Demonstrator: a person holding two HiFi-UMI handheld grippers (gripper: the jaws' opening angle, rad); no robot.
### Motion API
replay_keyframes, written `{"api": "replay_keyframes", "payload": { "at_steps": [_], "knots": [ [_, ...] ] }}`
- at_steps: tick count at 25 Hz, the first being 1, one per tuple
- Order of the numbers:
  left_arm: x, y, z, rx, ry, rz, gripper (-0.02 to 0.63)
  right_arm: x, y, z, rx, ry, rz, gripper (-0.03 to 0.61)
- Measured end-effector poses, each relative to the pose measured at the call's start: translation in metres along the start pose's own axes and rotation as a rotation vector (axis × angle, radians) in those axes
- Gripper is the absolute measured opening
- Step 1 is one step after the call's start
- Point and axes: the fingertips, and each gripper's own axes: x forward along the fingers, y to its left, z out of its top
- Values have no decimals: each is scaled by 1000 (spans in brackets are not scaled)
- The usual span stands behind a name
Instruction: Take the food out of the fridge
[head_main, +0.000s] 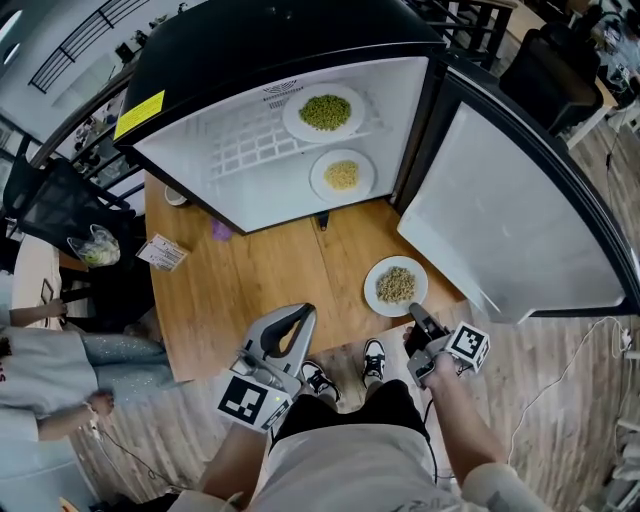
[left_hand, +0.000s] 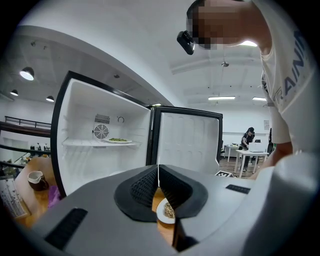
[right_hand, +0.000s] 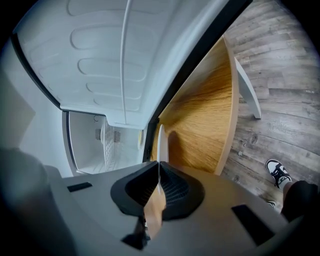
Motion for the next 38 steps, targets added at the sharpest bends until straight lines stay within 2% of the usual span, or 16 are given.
{"api": "replay_keyframes", "payload": {
  "at_steps": [7,11,14,22,34,38],
  "knots": [
    [-4,0,-1,-4,5,8,14,-1,-22,-6,37,32,-116,26],
    [-5,1,-4,-6,7,6,14,-3,-24,-11,-1,62,-166,31],
    [-5,1,-5,-9,6,3,14,-5,-24,-15,-25,92,-199,97],
    [-10,0,-7,-14,9,1,14,-11,-38,-26,-102,180,-292,121],
    [-18,3,-9,-28,19,12,14,-15,-59,-44,-95,237,-334,129],
    [-15,5,-10,-13,9,6,14,-24,-43,-51,-159,278,-325,126]
  ]
}}
